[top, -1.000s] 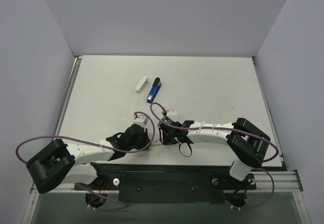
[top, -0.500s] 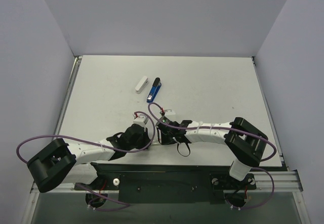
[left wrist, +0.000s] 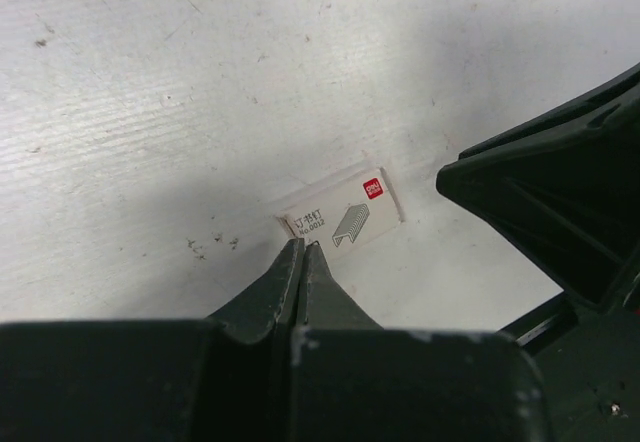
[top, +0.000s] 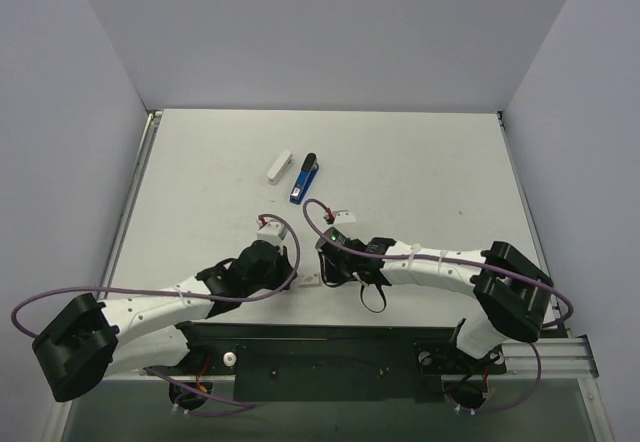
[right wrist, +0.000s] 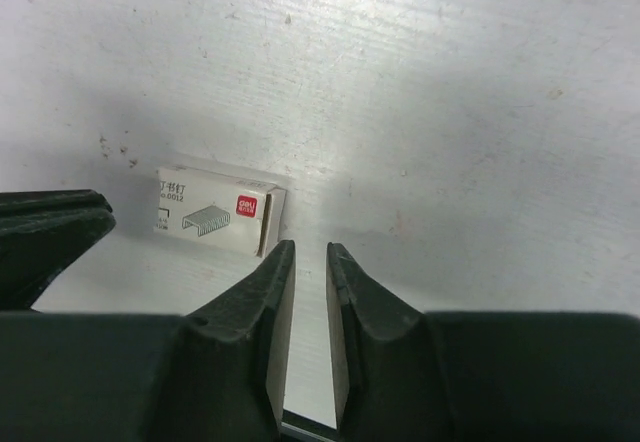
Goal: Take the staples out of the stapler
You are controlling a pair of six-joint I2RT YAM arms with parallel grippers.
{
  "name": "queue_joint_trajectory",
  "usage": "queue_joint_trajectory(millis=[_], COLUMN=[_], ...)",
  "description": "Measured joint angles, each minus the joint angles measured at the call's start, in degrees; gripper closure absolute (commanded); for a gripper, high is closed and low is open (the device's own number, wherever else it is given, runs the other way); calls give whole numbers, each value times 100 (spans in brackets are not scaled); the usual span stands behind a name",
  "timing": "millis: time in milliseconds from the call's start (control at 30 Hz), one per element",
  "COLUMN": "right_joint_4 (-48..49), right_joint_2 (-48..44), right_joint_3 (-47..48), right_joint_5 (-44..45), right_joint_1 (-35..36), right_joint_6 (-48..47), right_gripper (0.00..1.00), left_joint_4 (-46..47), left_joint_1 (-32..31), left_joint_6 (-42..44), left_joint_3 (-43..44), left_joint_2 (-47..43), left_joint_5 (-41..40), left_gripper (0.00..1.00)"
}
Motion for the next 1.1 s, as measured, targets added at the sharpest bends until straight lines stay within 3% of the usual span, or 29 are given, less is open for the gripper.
queue_joint_trajectory(millis=[233, 267, 300, 367, 667, 1100], right_joint_4=[-264, -275, -271, -249, 210, 761], right_joint_2=[-708, -782, -835, -866, -203, 798], right_joint_3=[-11, -13, -13, -15, 0, 365], right_joint_5=[310, 302, 269, 192, -461, -640], right_joint_1=[-35, -31, -24, 33, 750, 841], right_joint_6=[-195, -223, -256, -334, -378, 37], right_gripper=[56, 53, 51, 50, 49, 49], left_joint_4=[-811, -914, -1014, -1193, -1777, -2557], left_joint_1=[0, 0, 0, 0, 0, 0], left_joint_6=[66, 66, 59, 26, -153, -186], left_joint_3=[238, 247, 249, 249, 190, 190], left_joint_2=[-898, -1069, -1261, -1687, -3556, -4052], left_joint_5=[-352, -409, -457, -540, -951, -1228], left_gripper=[64, 60, 49, 44, 36, 35])
